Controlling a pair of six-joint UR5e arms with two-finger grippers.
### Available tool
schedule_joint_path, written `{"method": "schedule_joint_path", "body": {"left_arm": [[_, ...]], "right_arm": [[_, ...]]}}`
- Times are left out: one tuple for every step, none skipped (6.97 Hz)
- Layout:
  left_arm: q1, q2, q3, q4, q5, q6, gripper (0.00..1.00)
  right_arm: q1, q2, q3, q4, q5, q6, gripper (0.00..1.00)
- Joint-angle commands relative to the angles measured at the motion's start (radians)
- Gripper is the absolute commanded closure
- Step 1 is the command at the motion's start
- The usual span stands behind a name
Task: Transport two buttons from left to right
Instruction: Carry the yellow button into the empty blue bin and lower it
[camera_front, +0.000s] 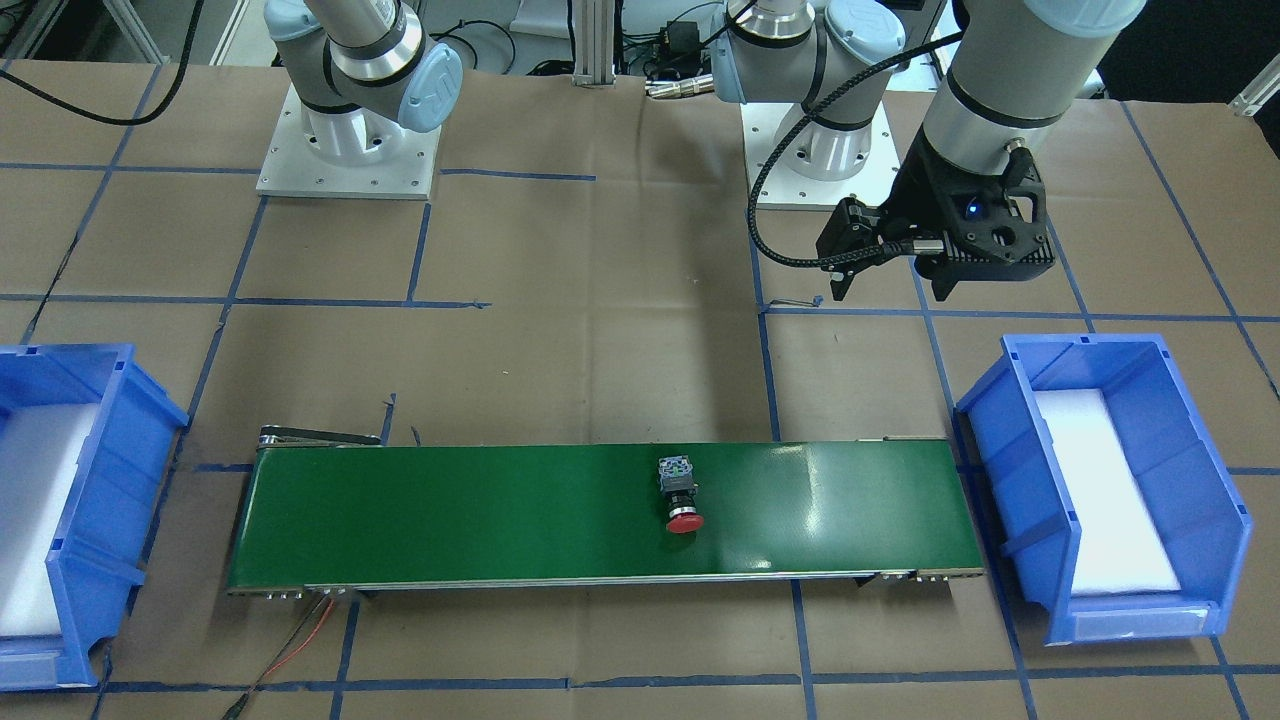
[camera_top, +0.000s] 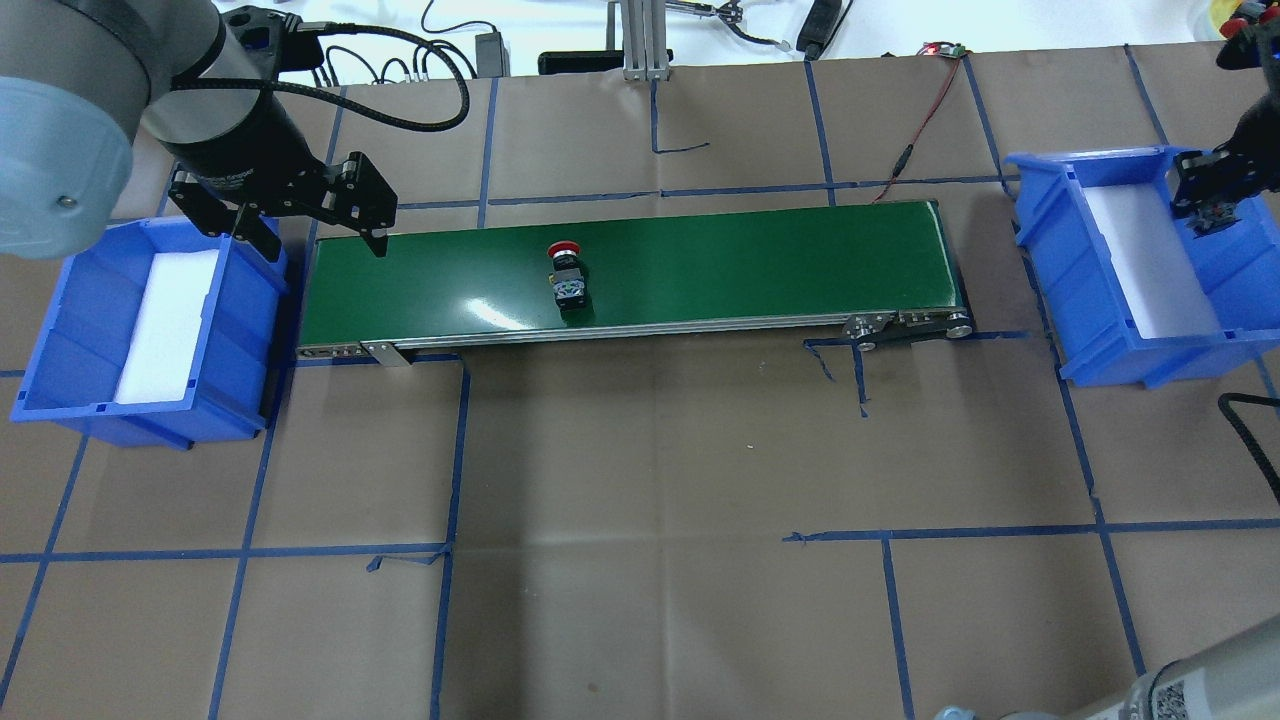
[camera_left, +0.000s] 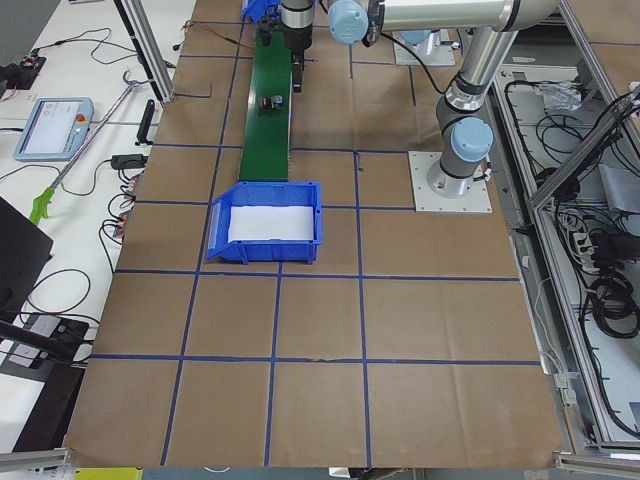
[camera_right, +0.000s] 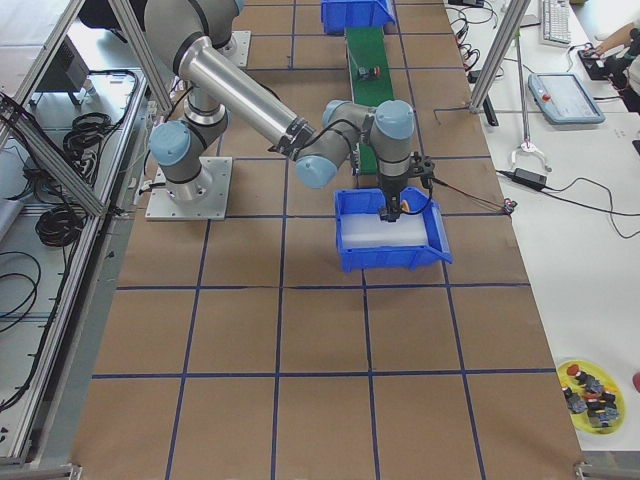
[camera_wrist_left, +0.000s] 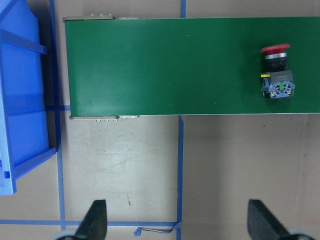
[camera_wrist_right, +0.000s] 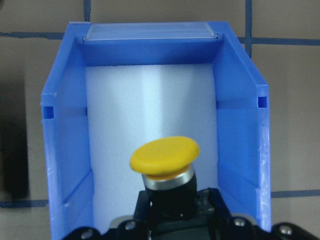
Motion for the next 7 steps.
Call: {"method": "schedule_joint_path", "body": {"left_arm": [[0.000,0.001,-0.002,0.001,0.000,0.000,0.00],[0.000,0.001,-0.002,0.001,0.000,0.000,0.00],[0.000,0.001,-0.002,0.001,0.000,0.000,0.00],[0.000,0.001,-0.002,0.000,0.000,0.000,0.00],[0.000,0.001,-0.002,0.000,0.000,0.000,0.00],[0.000,0.001,-0.002,0.001,-0.002,0.000,0.00],[0.000,0.001,-0.002,0.001,0.000,0.000,0.00]], "right_arm": [[-0.022,0.007,0.088,-0.052,0.002,0.004,0.96],[-0.027,0.015,0.118,-0.056,0.002,0.011,0.96],[-0.033,0.029,0.125,-0.058,0.002,0.012,0.96],[-0.033,0.041,0.125,-0.058,0.000,0.012,0.95],[-0.033,0.056,0.125,-0.058,0.000,0.012,0.94],[-0.033,0.064,0.125,-0.058,0.000,0.014,0.87],[-0.033,0.069,0.115,-0.072,0.005,0.014,0.18]]}}
